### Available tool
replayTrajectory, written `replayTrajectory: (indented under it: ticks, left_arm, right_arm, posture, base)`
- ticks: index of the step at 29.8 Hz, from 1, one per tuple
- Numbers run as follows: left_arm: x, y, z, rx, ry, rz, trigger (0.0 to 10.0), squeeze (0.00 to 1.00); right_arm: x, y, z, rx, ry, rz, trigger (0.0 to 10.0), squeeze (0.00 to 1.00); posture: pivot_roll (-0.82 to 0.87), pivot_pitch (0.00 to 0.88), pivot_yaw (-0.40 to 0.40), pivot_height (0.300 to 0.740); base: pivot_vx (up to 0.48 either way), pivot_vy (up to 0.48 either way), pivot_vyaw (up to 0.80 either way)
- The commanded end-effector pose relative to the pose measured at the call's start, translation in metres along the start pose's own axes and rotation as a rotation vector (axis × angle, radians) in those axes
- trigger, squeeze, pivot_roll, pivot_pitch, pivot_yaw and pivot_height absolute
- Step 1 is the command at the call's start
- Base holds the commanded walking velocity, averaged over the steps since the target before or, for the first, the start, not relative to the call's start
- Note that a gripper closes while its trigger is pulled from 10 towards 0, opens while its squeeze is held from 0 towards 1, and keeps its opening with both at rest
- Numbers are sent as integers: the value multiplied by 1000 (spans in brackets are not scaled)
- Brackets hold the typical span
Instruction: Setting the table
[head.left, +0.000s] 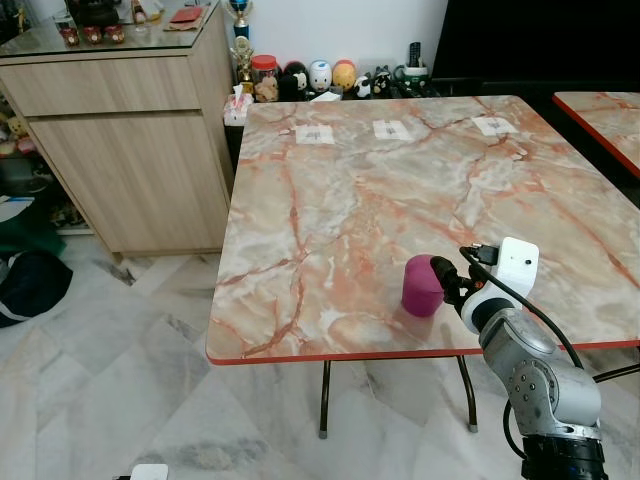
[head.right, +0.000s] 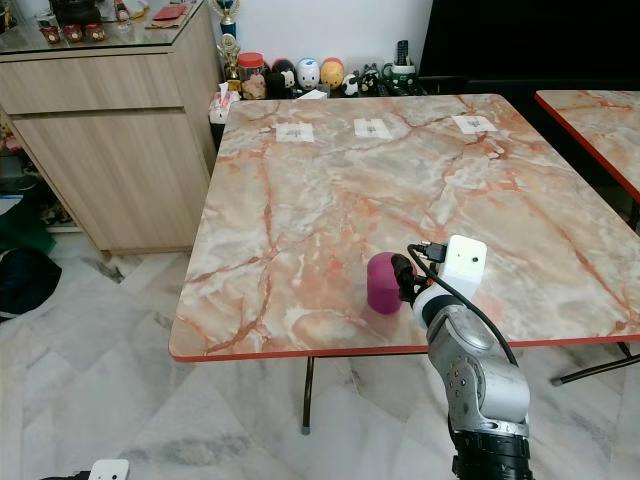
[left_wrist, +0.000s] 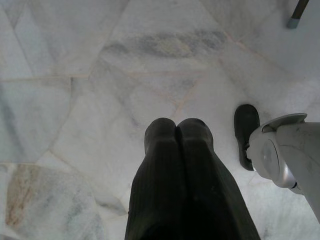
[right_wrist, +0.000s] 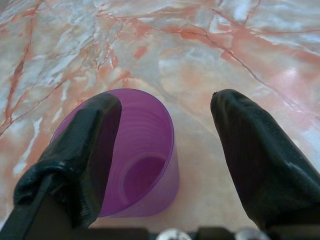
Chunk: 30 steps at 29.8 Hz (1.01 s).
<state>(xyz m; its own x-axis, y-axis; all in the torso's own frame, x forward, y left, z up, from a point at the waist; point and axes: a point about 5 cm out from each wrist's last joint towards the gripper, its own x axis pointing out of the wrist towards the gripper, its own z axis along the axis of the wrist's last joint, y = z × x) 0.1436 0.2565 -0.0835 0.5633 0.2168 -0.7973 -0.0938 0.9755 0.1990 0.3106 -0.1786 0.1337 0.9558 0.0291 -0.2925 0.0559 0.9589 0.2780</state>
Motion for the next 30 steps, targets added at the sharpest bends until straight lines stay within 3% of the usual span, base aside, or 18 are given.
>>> replayTrajectory:
  ticks: [1, 2, 3, 4, 5, 6, 14, 17, 30]
  left_arm:
    - [-1, -2, -6, -2, 25, -1, 10000, 0]
    - [-1, -2, -6, -2, 25, -1, 10000, 0]
    - [-1, -2, -6, -2, 25, -2, 10000, 0]
    - [-1, -2, -6, -2, 25, -2, 10000, 0]
    - [-1, -2, -6, -4, 25, -1, 10000, 0]
    - [-1, -2, -6, -3, 25, -1, 10000, 0]
    - [-1, -3, -5, -1, 22, 0, 10000, 0]
    - [-1, -4, -5, 0, 21, 0, 10000, 0]
    - [-1, -4, -5, 1, 21, -2, 10000, 0]
  right_arm:
    - [1, -1, -4, -2, 25, -6, 157, 0]
    - [1, -1, -4, -2, 25, -6, 157, 0]
    - [1, -1, -5, -7, 35, -1, 3608, 0]
    - [1, 0, -6, -10, 42, 1, 4667, 0]
    - [1, 1, -8, -15, 51, 4, 8980, 0]
    - [1, 1, -8, -14, 52, 4, 10000, 0]
    - [2, -2, -10, -12, 57, -15, 10000, 0]
    - [2, -1, -10, -10, 56, -15, 0, 0]
    - [2, 0, -11, -5, 57, -13, 0, 0]
  posture:
    - [0, 22, 0, 740]
    - [0, 22, 0, 740]
    - [1, 22, -1, 740]
    - [1, 22, -1, 740]
    - [1, 22, -1, 740]
    - [1, 22, -1, 740]
    - [5, 21, -1, 740]
    - [4, 21, -1, 740]
    - [4, 20, -2, 740]
  base:
    - [0, 0, 0]
    - [0, 0, 0]
    - [0, 0, 0]
    - [0, 0, 0]
    - [0, 0, 0]
    - [0, 0, 0]
    - [0, 0, 0]
    - [0, 0, 0]
    - [0, 0, 0]
